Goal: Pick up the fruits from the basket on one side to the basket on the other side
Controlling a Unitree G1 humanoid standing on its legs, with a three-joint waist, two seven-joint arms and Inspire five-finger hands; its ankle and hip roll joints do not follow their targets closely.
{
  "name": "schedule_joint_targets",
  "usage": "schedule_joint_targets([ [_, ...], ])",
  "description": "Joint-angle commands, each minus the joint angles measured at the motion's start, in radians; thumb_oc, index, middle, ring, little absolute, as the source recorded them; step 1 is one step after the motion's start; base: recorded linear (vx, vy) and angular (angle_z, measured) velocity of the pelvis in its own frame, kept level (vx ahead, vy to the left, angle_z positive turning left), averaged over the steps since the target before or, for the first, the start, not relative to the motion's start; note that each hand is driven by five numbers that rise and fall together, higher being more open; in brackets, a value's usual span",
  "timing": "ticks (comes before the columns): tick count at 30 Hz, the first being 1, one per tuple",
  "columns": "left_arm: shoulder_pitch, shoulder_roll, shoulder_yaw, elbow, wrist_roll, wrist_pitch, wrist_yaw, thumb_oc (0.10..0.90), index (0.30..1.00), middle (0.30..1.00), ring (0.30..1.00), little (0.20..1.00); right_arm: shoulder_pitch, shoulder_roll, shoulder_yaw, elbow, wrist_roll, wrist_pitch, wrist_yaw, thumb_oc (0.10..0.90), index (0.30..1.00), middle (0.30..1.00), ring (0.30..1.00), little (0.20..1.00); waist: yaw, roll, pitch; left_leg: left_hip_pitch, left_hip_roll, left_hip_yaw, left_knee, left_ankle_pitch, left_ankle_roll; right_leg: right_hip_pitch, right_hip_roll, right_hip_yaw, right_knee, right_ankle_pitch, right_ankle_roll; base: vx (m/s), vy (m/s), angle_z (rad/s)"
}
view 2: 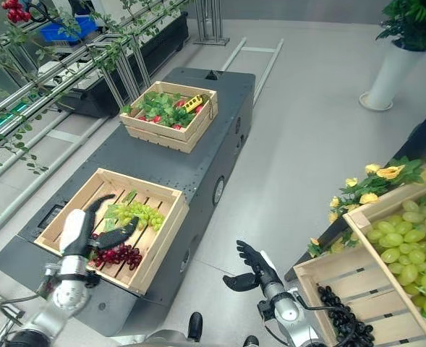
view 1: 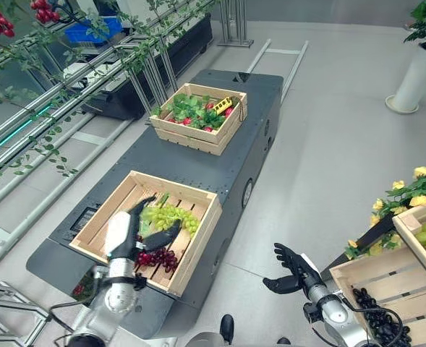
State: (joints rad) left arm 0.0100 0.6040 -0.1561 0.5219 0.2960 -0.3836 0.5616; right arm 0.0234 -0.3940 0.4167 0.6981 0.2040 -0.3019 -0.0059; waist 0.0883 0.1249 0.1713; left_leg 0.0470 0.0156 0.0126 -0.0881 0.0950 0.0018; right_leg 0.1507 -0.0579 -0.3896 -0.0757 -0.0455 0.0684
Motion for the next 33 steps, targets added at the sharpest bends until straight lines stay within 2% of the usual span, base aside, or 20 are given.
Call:
schedule_joint_targets([
  [1,-0.152,0.144,0.05,0.021,0.058,0.025,0.073,0.8,0.9,0.9,0.9,0.9,-0.053,-0.016,0.037,-0.155,0.008,-0.037,0.038,0.8,0.9,0.9,0.9,0.9,0.014,-0.069,0.043,-0.022,-0.045,0.037,0.152,-0.163,-0.019,-0.084,-0.066,0.007,0.245,-0.143,-0.058,0.0,0.094,-0.02],
  [2,-0.152,0.152,0.051,0.024,0.058,0.037,0.072,0.8,0.9,0.9,0.9,0.9,-0.056,-0.02,0.037,-0.154,0.009,-0.036,0.039,0.8,0.9,0.9,0.9,0.9,0.014,-0.068,0.047,-0.028,-0.046,0.039,0.165,-0.166,-0.019,-0.089,-0.068,0.007,0.254,-0.147,-0.06,-0.03,0.137,-0.03],
  [3,-0.164,0.188,0.055,0.045,0.042,0.069,0.08,0.8,0.9,0.9,0.9,0.9,-0.07,-0.033,0.043,-0.15,0.01,-0.036,0.042,0.8,0.9,0.9,0.9,0.9,0.013,-0.063,0.074,-0.065,-0.046,0.05,0.229,-0.181,-0.021,-0.118,-0.076,0.01,0.303,-0.161,-0.065,-0.06,0.159,0.01],
  [5,-0.173,0.211,0.064,0.073,0.049,0.073,0.099,0.8,0.9,0.9,0.9,0.9,-0.087,-0.044,0.047,-0.146,0.019,-0.036,0.046,0.8,0.9,0.9,0.9,0.9,0.012,-0.062,0.099,-0.098,-0.043,0.065,0.287,-0.197,-0.02,-0.141,-0.083,0.011,0.348,-0.176,-0.071,-0.08,0.142,-0.02],
  [7,-0.189,0.266,0.071,0.101,0.091,0.138,0.146,0.8,0.9,0.9,0.9,0.9,-0.125,-0.061,0.059,-0.142,0.031,-0.041,0.063,0.8,0.9,0.9,0.9,0.9,0.01,-0.064,0.153,-0.164,-0.03,0.099,0.399,-0.24,-0.006,-0.205,-0.103,0.017,0.466,-0.215,-0.082,-0.13,0.141,-0.03],
  [9,-0.225,0.31,0.062,0.133,0.097,0.173,0.155,0.8,0.9,0.9,0.9,0.9,-0.152,-0.069,0.08,-0.142,0.031,-0.05,0.073,0.8,0.9,0.9,0.9,0.9,0.01,-0.071,0.191,-0.233,-0.018,0.119,0.492,-0.27,0.007,-0.265,-0.122,0.018,0.567,-0.245,-0.093,-0.16,0.113,-0.08],
  [11,-0.286,0.346,0.03,0.17,0.096,0.208,0.161,0.8,0.9,0.9,0.9,0.9,-0.18,-0.077,0.103,-0.149,0.034,-0.039,0.073,0.8,0.9,0.9,0.9,0.9,0.011,-0.079,0.224,-0.309,-0.012,0.132,0.588,-0.304,0.02,-0.322,-0.138,0.016,0.665,-0.277,-0.104,-0.13,0.08,0.02],
  [15,-0.385,0.396,-0.022,0.232,0.13,0.216,0.149,0.8,0.9,0.9,0.9,0.9,-0.215,-0.086,0.123,-0.147,0.039,-0.03,0.066,0.8,0.9,0.9,0.9,0.9,0.009,-0.089,0.255,-0.393,0.006,0.152,0.69,-0.338,0.037,-0.39,-0.156,0.01,0.776,-0.315,-0.12,-0.08,0.049,0.08],
  [17,-0.481,0.448,-0.099,0.279,0.154,0.251,0.128,0.8,0.9,0.9,0.9,0.9,-0.258,-0.098,0.134,-0.134,0.05,-0.016,0.061,0.8,0.9,0.9,0.9,0.9,0.0,-0.095,0.293,-0.484,0.025,0.168,0.79,-0.366,0.045,-0.472,-0.165,0.016,0.878,-0.35,-0.132,-0.09,0.091,0.09],
  [23,-0.61,0.536,-0.187,0.307,0.201,0.275,0.132,0.8,0.9,0.9,0.9,0.9,-0.307,-0.125,0.144,-0.105,0.061,-0.017,0.075,0.8,0.9,0.9,0.9,0.9,-0.01,-0.12,0.348,-0.607,0.049,0.178,0.882,-0.378,0.051,-0.605,-0.157,0.046,0.975,-0.363,-0.133,-0.08,0.043,0.0],
  [26,-0.684,0.579,-0.247,0.315,0.257,0.261,0.128,0.8,0.9,0.9,0.9,0.9,-0.322,-0.137,0.145,-0.078,0.071,-0.029,0.079,0.8,0.9,0.9,0.9,0.9,-0.009,-0.131,0.349,-0.667,0.055,0.173,0.912,-0.385,0.05,-0.667,-0.154,0.05,1.003,-0.364,-0.131,-0.03,0.007,0.05],
  [30,-0.778,0.618,-0.33,0.331,0.254,0.258,0.081,0.8,0.9,0.9,0.9,0.9,-0.347,-0.144,0.145,-0.037,0.073,-0.044,0.071,0.8,0.9,0.9,0.9,0.9,-0.007,-0.138,0.349,-0.726,0.059,0.171,0.936,-0.392,0.053,-0.732,-0.151,0.055,1.023,-0.36,-0.126,-0.02,0.026,0.01],
  [33,-0.788,0.634,-0.351,0.315,0.288,0.258,0.054,0.8,0.9,0.9,0.9,0.9,-0.357,-0.149,0.143,-0.029,0.081,-0.05,0.064,0.8,0.9,0.9,0.9,0.9,-0.003,-0.14,0.349,-0.739,0.057,0.169,0.948,-0.402,0.054,-0.751,-0.15,0.059,1.031,-0.361,-0.121,0.0,0.047,0.05],
])
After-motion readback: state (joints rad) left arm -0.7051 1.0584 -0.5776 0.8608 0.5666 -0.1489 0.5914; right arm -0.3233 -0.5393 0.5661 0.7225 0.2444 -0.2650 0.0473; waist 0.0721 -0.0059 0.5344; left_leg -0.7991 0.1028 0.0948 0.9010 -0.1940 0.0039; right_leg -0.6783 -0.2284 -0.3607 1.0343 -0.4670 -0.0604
